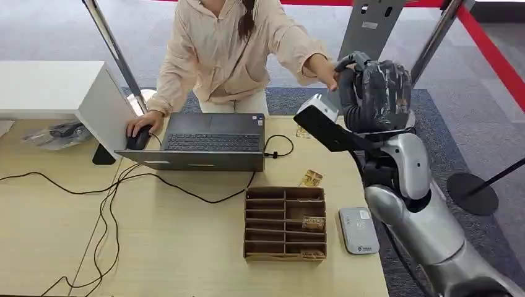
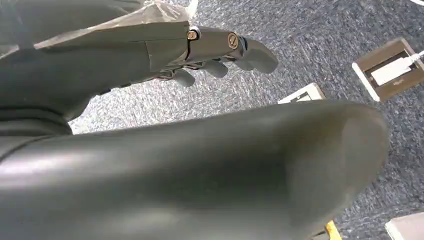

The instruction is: Pass the card to the sensor for recognition and then transmit it.

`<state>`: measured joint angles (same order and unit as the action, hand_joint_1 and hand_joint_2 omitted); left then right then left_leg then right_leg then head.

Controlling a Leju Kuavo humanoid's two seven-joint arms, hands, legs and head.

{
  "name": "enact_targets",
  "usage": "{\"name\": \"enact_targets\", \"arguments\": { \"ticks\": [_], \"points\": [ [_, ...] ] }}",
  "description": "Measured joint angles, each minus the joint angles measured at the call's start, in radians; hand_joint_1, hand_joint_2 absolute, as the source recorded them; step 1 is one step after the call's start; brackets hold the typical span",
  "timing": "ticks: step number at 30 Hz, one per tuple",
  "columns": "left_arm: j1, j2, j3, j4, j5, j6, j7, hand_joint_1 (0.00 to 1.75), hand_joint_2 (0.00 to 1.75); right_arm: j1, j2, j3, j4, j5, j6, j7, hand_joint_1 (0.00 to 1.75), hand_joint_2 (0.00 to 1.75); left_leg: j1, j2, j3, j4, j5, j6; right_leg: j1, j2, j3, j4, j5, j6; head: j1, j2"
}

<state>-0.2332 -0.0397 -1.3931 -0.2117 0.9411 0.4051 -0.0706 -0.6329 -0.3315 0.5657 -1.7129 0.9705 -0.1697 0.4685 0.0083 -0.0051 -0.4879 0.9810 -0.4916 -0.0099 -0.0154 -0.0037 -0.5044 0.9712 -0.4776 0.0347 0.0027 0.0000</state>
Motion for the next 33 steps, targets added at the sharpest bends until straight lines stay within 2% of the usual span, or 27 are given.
{"name": "enact_targets", "arguments": {
  "ticks": [9,17,18,19,20,21,22,24,25,29,33],
  "points": [
    [-0.007,-0.002,-0.019,0.0,-0.01,-0.008,0.008,0.0,0.0,-0.031,0.081,0.071,0.152,-0.044,-0.06,-0.019,1.75,1.75,0.0,-0.001,0.0,0.0,0.0,0.0,0.0,0.0,0.0,0.0,0.0,0.0,0.0,0.0],
    [-0.007,-0.002,-0.02,0.0,-0.01,-0.01,0.011,0.0,0.0,-0.041,0.123,0.109,0.246,-0.057,-0.086,-0.031,1.75,1.75,-0.001,-0.001,-0.001,0.0,0.0,0.0,-0.001,0.0,0.0,0.0,0.0,0.0,0.0,0.0],
    [-0.007,-0.002,-0.02,0.0,-0.009,-0.01,0.011,0.0,0.0,-0.043,0.126,0.113,0.257,-0.061,-0.089,-0.031,1.57,1.75,-0.001,-0.001,-0.001,0.0,0.0,0.0,-0.001,0.0,0.0,0.0,0.0,0.0,0.0,0.0],
    [-0.007,-0.002,-0.02,0.0,-0.009,-0.01,0.011,0.0,0.0,-0.044,0.129,0.116,0.263,-0.062,-0.092,-0.031,0.4,1.75,-0.001,-0.001,-0.001,0.0,0.0,0.0,-0.001,0.0,0.0,0.0,0.0,0.0,0.0,0.0],
    [-0.007,-0.002,-0.021,0.0,-0.008,-0.01,0.011,0.0,0.0,-0.045,0.131,0.119,0.269,-0.063,-0.095,-0.031,0.4,1.75,-0.001,-0.001,-0.001,0.0,0.0,0.0,-0.001,0.0,0.0,0.0,0.0,0.0,0.0,0.0],
    [-0.007,-0.002,-0.02,0.0,-0.008,-0.01,0.011,0.0,0.0,-0.046,0.133,0.122,0.274,-0.064,-0.098,-0.031,0.07,1.75,-0.001,-0.001,-0.001,0.0,0.0,0.0,-0.001,0.0,0.0,0.0,0.0,0.0,0.0,0.0],
    [-0.007,-0.002,-0.021,0.0,-0.006,-0.01,0.011,0.0,0.0,-0.048,0.135,0.124,0.279,-0.064,-0.103,-0.031,0.0,1.75,-0.001,-0.001,-0.001,0.0,0.0,0.0,-0.001,0.0,0.0,0.0,0.0,0.0,0.0,0.0],
    [-0.007,-0.002,-0.02,0.0,-0.005,-0.01,0.011,0.0,0.0,-0.049,0.138,0.13,0.288,-0.064,-0.11,-0.031,0.0,1.75,-0.001,-0.001,-0.001,0.0,0.0,0.0,-0.001,0.0,0.0,0.0,0.0,0.0,0.0,0.0],
    [-0.007,-0.002,-0.02,0.001,-0.005,-0.01,0.011,0.0,0.0,-0.049,0.139,0.133,0.29,-0.064,-0.113,-0.031,0.0,0.0,-0.001,-0.001,-0.001,0.0,0.0,0.0,-0.001,0.0,0.0,0.0,0.0,0.0,0.0,0.0],
    [-0.003,-0.001,-0.02,0.001,0.005,-0.005,0.011,0.0,0.0,-0.049,0.139,0.139,0.289,-0.048,-0.129,-0.03,0.0,0.0,-0.001,-0.001,0.0,0.0,0.0,0.0,-0.001,0.0,0.0,0.0,0.0,0.0,0.0,0.0],
    [0.005,0.0,-0.02,0.0,0.011,0.002,0.01,0.0,0.0,-0.048,0.134,0.139,0.247,-0.028,-0.112,-0.009,0.0,0.0,-0.001,0.0,0.0,0.0,0.0,0.0,0.0,0.0,-0.001,0.0,0.0,0.0,0.0,0.0]
  ]
}}
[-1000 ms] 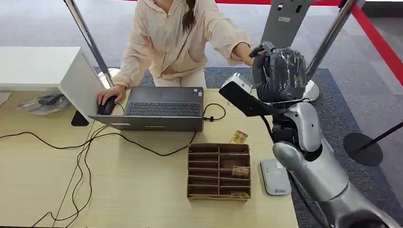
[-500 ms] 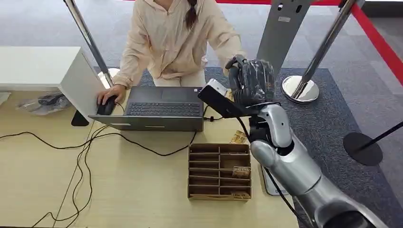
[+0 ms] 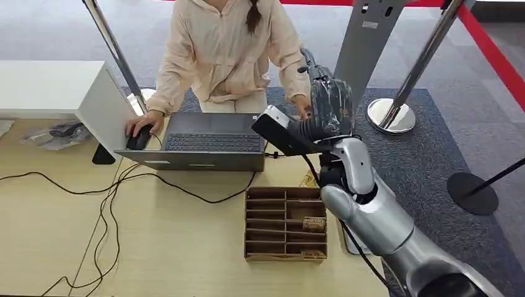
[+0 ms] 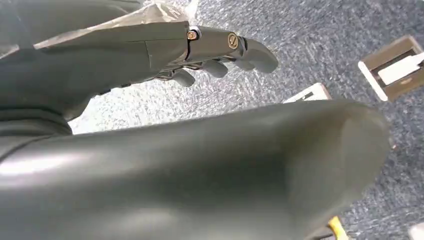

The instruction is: Pass the card to the sensor for recognition and then transmit it.

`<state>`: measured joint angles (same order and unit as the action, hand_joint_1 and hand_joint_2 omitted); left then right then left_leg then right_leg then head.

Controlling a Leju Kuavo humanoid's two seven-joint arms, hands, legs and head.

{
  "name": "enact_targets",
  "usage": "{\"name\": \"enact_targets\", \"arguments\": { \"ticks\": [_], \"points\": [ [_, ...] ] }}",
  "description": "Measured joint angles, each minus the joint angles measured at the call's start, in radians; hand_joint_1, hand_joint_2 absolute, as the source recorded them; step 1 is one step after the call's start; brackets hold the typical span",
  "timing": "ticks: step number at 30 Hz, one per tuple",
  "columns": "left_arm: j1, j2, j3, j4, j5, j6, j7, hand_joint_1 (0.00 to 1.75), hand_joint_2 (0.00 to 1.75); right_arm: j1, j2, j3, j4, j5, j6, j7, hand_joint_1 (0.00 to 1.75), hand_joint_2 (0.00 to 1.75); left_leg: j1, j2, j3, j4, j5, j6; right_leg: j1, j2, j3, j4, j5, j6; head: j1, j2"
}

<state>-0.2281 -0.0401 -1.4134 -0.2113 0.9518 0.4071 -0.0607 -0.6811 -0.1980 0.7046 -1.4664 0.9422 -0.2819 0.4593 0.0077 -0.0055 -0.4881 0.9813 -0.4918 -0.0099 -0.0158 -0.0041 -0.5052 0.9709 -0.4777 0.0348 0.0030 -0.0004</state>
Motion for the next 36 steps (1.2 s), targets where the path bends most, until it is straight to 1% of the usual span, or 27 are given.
{"name": "enact_targets", "arguments": {
  "ticks": [1,2,3,5,7,9,12,17,19,21,23,25,28,29,30,32,34,35,36],
  "points": [
    [0.0,0.0,0.0,0.0,0.002,0.0,0.0,0.0,0.0,0.0,-0.001,0.0,-0.008,0.002,0.001,0.0,0.0,0.0,0.0,0.0,0.0,0.0,0.0,0.0,0.0,0.0,0.0,0.0,0.0,0.0,0.0,0.0],
    [0.001,0.0,0.0,0.0,0.005,0.002,0.0,0.0,0.0,0.0,-0.003,0.0,-0.018,0.006,0.004,0.0,0.0,1.75,0.0,0.0,0.0,0.0,0.0,0.0,0.0,0.0,0.0,0.0,0.0,0.0,0.0,0.0],
    [0.003,0.0,0.0,0.0,0.011,0.003,-0.003,0.0,0.0,0.0,-0.007,0.0,-0.034,0.013,0.01,0.0,0.0,1.75,0.0,0.0,0.0,0.0,0.0,0.0,0.0,0.0,0.0,0.0,0.0,0.0,0.0,0.0],
    [0.013,0.001,0.0,0.0,0.032,0.012,-0.019,0.0,0.0,0.001,-0.024,-0.001,-0.096,0.015,0.062,0.012,0.0,1.75,0.0,0.001,0.0,0.0,0.0,0.0,0.0,0.0,-0.001,0.0,0.0,0.0,0.0,0.0],
    [0.027,0.005,0.002,0.0,0.047,0.017,-0.033,0.0,0.0,0.003,-0.045,-0.006,-0.179,0.015,0.121,0.041,0.0,1.75,0.0,0.001,0.0,0.0,0.0,0.0,0.0,0.0,-0.001,0.0,0.0,0.0,0.0,0.0],
    [0.039,0.009,0.002,0.0,0.053,0.021,-0.038,0.0,0.0,0.005,-0.067,-0.011,-0.26,0.013,0.156,0.058,0.0,1.75,0.0,0.001,0.0,0.0,0.0,0.0,0.0,0.0,-0.001,0.0,0.0,0.0,0.0,0.0],
    [0.045,0.011,0.002,0.0,0.054,0.022,-0.042,0.0,0.0,0.014,-0.089,-0.013,-0.343,0.012,0.166,0.061,0.0,1.75,0.0,0.001,0.0,0.0,0.0,0.0,0.0,0.0,-0.001,0.0,0.0,0.0,0.0,0.0],
    [0.048,0.014,0.003,0.0,0.065,0.027,-0.045,0.0,0.0,0.027,-0.119,-0.017,-0.431,0.013,0.167,0.06,0.0,1.75,0.0,0.001,0.001,0.0,0.0,0.0,0.0,0.0,-0.001,0.0,0.0,0.0,0.0,0.0],
    [0.053,0.014,0.007,0.0,0.08,0.035,-0.057,0.0,0.0,0.049,-0.142,-0.024,-0.477,0.018,0.178,0.072,0.0,1.75,0.0,0.001,0.001,0.0,0.0,0.0,0.0,0.0,-0.001,-0.001,0.0,0.0,-0.001,0.0],
    [0.063,0.016,0.01,0.0,0.095,0.042,-0.068,0.0,0.0,0.099,-0.182,-0.045,-0.541,0.02,0.203,0.1,0.0,1.75,0.0,0.0,0.001,0.0,0.0,0.0,0.0,0.0,0.0,-0.001,0.0,0.0,0.0,0.0],
    [0.073,0.017,0.012,0.0,0.106,0.044,-0.069,0.0,0.0,0.158,-0.216,-0.073,-0.59,0.02,0.203,0.113,0.0,1.75,0.0,0.001,0.001,0.0,-0.001,0.0,0.0,0.001,-0.001,-0.001,0.0,0.0,0.0,0.0],
    [0.075,0.019,0.02,0.0,0.117,0.046,-0.069,0.0,0.0,0.246,-0.244,-0.108,-0.634,0.025,0.177,0.09,0.0,1.75,0.0,0.001,0.001,0.0,-0.002,0.001,0.0,0.001,0.0,-0.002,-0.001,0.001,0.001,0.0],
    [0.078,0.025,0.032,0.0,0.126,0.052,-0.068,0.0,0.0,0.374,-0.268,-0.159,-0.674,0.037,0.121,0.053,0.0,1.75,0.0,0.0,0.0,0.0,-0.002,0.001,0.0,0.001,0.0,-0.002,-0.002,0.001,0.0,0.0],
    [0.079,0.027,0.034,0.0,0.127,0.054,-0.067,0.0,0.0,0.408,-0.274,-0.172,-0.681,0.038,0.106,0.047,0.07,1.75,0.0,0.0,0.0,0.0,-0.003,0.001,0.0,0.001,0.0,-0.001,-0.002,0.001,0.0,0.0],
    [0.078,0.029,0.036,0.0,0.129,0.054,-0.067,0.0,0.0,0.437,-0.277,-0.182,-0.687,0.037,0.096,0.042,0.24,1.75,0.0,0.0,0.0,0.0,-0.003,0.001,0.0,0.001,0.0,-0.001,-0.002,0.001,0.0,0.0],
    [0.078,0.032,0.04,0.0,0.132,0.054,-0.067,0.0,0.0,0.485,-0.283,-0.197,-0.694,0.028,0.078,0.036,0.86,1.75,0.0,0.001,0.0,0.0,-0.003,0.001,0.0,0.001,0.0,-0.001,-0.002,0.001,0.0,0.0],
    [0.079,0.035,0.048,0.0,0.135,0.054,-0.067,0.0,0.0,0.522,-0.286,-0.211,-0.696,0.001,0.057,0.031,1.2,1.75,0.001,0.001,0.001,0.0,-0.002,0.001,0.001,0.001,0.0,-0.001,-0.002,0.001,0.0,0.0],
    [0.079,0.037,0.052,0.0,0.135,0.054,-0.067,0.0,0.0,0.536,-0.288,-0.212,-0.695,-0.007,0.051,0.029,1.27,1.75,0.001,0.001,0.001,0.0,-0.002,0.001,0.001,0.001,0.0,-0.001,-0.002,0.001,0.0,0.0],
    [0.078,0.039,0.054,0.0,0.135,0.055,-0.067,0.0,0.0,0.55,-0.288,-0.212,-0.693,-0.015,0.046,0.023,1.27,1.75,0.001,0.001,0.001,0.0,-0.002,0.001,0.001,0.001,0.0,-0.001,-0.002,0.001,0.0,0.0]
  ]
}}
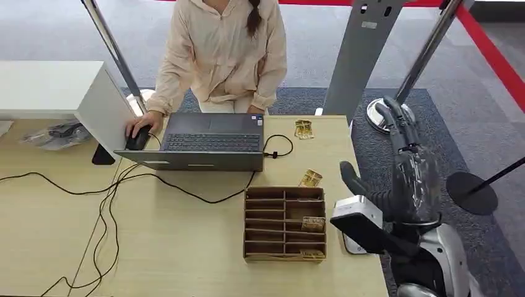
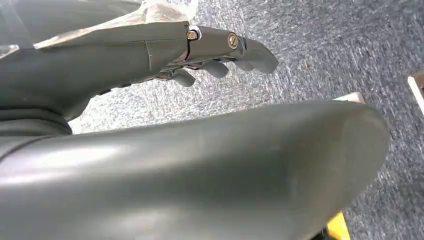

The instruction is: Pass the card to the sensor for recognition and then transmit it.

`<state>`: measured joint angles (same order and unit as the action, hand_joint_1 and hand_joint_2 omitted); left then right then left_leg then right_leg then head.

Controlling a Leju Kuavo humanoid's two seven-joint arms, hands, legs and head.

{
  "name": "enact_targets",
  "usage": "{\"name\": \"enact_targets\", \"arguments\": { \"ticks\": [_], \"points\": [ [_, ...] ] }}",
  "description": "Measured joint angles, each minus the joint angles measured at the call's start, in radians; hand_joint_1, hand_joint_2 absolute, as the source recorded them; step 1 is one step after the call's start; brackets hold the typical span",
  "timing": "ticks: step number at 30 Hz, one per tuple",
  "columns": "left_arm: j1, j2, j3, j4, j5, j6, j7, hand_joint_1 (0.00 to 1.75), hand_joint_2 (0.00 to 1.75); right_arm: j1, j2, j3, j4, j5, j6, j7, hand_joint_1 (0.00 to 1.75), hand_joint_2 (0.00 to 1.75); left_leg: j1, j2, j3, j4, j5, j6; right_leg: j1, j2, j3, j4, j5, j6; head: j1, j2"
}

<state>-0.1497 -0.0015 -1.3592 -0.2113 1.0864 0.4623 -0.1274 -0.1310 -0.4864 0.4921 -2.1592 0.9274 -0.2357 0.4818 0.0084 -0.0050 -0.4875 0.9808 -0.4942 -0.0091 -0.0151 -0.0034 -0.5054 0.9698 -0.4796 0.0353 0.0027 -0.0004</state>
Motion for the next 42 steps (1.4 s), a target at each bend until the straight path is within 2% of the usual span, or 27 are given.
{"name": "enact_targets", "arguments": {
  "ticks": [4,8,19,22,24,25,26,27,37,40,42],
  "points": [
    [0.0,0.003,0.005,0.0,0.0,0.005,0.0,0.0,0.0,0.057,0.0,0.008,0.04,-0.026,-0.021,-0.013,1.41,1.75,0.0,0.0,0.0,0.0,0.0,0.0,0.0,0.0,0.0,0.0,0.0,0.0,0.0,0.0],
    [-0.002,0.005,0.005,0.0,-0.007,0.004,0.002,0.0,0.0,0.096,0.001,0.021,0.109,-0.063,-0.064,-0.024,1.45,1.75,0.0,0.0,-0.001,0.0,0.0,0.0,0.0,0.0,0.0,0.0,0.0,0.0,0.0,0.0],
    [-0.005,0.01,0.005,0.0,-0.03,-0.001,0.005,0.0,0.0,0.113,0.018,0.07,0.249,-0.09,-0.079,-0.04,1.4,1.75,0.0,0.0,-0.001,0.0,0.0,0.0,0.0,0.0,0.0,0.0,0.0,0.0,0.0,0.0],
    [-0.006,0.01,0.005,0.0,-0.034,-0.002,0.005,0.0,0.0,0.109,0.028,0.09,0.283,-0.089,-0.079,-0.043,1.26,1.75,0.0,0.0,-0.001,0.0,0.0,0.0,0.0,0.0,0.0,0.0,0.0,0.0,0.0,0.0],
    [-0.006,0.01,0.005,0.0,-0.036,-0.002,0.005,0.0,0.0,0.105,0.036,0.101,0.302,-0.086,-0.079,-0.045,0.65,1.75,0.0,0.0,-0.001,0.0,0.0,0.0,0.0,0.0,0.0,0.0,0.0,0.0,0.0,0.0],
    [-0.006,0.01,0.005,0.0,-0.037,-0.002,0.005,0.0,0.0,0.102,0.04,0.108,0.313,-0.085,-0.079,-0.046,0.54,1.75,0.0,0.0,-0.001,0.0,0.0,0.0,0.0,0.0,0.0,0.0,0.0,0.0,0.0,0.0],
    [-0.007,0.01,0.005,0.0,-0.037,-0.002,0.005,0.0,0.0,0.101,0.045,0.114,0.322,-0.084,-0.079,-0.048,0.09,1.75,0.0,0.0,-0.001,0.0,0.0,0.0,0.0,0.0,0.0,0.0,0.0,0.0,0.0,0.0],
    [-0.007,0.01,0.005,0.0,-0.038,-0.002,0.005,0.0,0.0,0.099,0.051,0.119,0.332,-0.084,-0.079,-0.051,0.02,1.75,0.0,0.0,-0.001,0.0,0.0,0.0,0.0,0.0,0.0,0.0,0.0,0.0,0.0,0.0],
    [-0.008,0.01,0.005,0.0,-0.045,-0.003,0.005,0.0,0.0,0.089,0.095,0.17,0.412,-0.083,-0.093,-0.063,0.02,1.75,0.0,0.0,-0.001,0.0,0.0,0.0,0.0,0.0,0.0,0.0,0.0,0.0,0.0,0.0],
    [-0.008,0.01,0.005,0.0,-0.045,-0.003,0.005,0.0,0.0,0.089,0.1,0.182,0.429,-0.084,-0.102,-0.062,0.09,1.75,0.0,0.0,-0.001,0.0,0.0,0.0,0.0,0.0,0.0,0.0,0.0,0.0,0.0,0.0],
    [-0.008,0.01,0.005,0.0,-0.045,-0.003,0.005,0.0,0.0,0.089,0.101,0.188,0.438,-0.084,-0.108,-0.06,0.21,1.75,0.0,0.0,-0.001,0.0,0.0,0.0,0.0,0.0,0.0,0.0,0.0,0.0,0.0,0.0]
  ]
}}
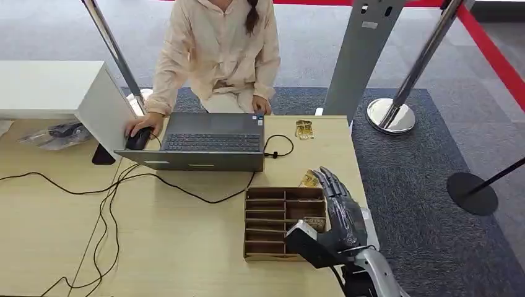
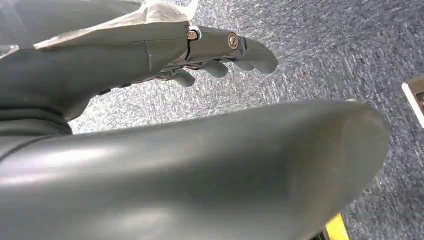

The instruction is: Pass the card to the sensor for recognition and then transmit it.

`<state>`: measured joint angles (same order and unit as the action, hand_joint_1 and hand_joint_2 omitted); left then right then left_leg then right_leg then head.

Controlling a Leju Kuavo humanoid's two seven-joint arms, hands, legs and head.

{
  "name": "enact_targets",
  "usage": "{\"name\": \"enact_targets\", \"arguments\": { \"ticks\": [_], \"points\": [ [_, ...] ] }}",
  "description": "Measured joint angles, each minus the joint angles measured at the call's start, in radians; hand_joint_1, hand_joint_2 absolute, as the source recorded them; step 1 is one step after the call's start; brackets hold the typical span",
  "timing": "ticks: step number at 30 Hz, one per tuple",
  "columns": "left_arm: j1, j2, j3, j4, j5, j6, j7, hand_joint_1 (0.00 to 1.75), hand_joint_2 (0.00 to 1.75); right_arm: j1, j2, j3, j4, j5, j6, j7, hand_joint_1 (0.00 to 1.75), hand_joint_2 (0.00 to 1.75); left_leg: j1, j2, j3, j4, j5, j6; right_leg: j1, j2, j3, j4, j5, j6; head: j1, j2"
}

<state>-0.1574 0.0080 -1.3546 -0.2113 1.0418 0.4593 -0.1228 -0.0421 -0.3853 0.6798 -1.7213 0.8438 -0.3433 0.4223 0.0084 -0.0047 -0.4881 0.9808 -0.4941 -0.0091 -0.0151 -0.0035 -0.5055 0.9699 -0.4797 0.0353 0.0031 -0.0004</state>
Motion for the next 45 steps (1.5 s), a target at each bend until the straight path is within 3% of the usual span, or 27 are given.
{"name": "enact_targets", "arguments": {
  "ticks": [4,6,14,18,34,45],
  "points": [
    [0.0,0.0,0.0,0.0,0.001,0.0,0.0,0.0,0.0,0.002,0.0,0.009,0.012,0.0,-0.011,0.011,0.38,1.75,0.0,0.0,0.0,0.0,0.0,0.0,0.0,0.0,0.0,0.0,0.0,0.0,0.0,0.0],
    [0.0,0.0,0.0,0.0,0.003,0.002,0.0,0.0,0.0,0.003,-0.002,0.013,0.017,-0.001,-0.016,0.02,0.59,1.75,0.0,0.0,0.0,0.0,0.0,0.0,0.0,0.0,0.0,0.0,0.0,0.0,0.0,0.0],
    [0.001,0.0,0.0,0.0,0.016,0.004,0.0,0.0,0.0,0.025,-0.031,0.026,0.017,0.005,-0.043,0.059,0.89,1.75,0.0,0.0,0.0,0.0,0.0,0.0,0.0,0.0,0.0,0.0,0.0,0.0,0.0,0.0],
    [0.001,0.0,0.0,0.0,0.019,0.005,0.0,0.0,0.0,0.034,-0.051,0.028,0.008,0.005,-0.049,0.071,1.26,1.75,0.0,0.0,0.0,0.0,0.0,0.0,0.0,0.0,0.0,0.0,0.0,0.0,0.0,0.0],
    [0.002,0.004,0.011,0.0,0.027,0.008,-0.003,0.0,0.0,0.047,-0.093,0.032,-0.015,0.003,-0.067,0.085,1.38,1.75,0.0,0.0,0.0,0.0,0.0,0.0,0.0,0.0,0.0,0.0,0.0,0.0,0.0,0.0],
    [0.002,0.007,0.021,0.0,0.027,0.009,-0.004,0.0,0.0,0.048,-0.097,0.032,-0.029,0.008,-0.067,0.088,1.31,1.75,0.0,0.0,0.0,0.0,0.0,0.0,0.0,0.0,0.0,0.0,0.0,0.0,0.0,0.0]
  ]
}}
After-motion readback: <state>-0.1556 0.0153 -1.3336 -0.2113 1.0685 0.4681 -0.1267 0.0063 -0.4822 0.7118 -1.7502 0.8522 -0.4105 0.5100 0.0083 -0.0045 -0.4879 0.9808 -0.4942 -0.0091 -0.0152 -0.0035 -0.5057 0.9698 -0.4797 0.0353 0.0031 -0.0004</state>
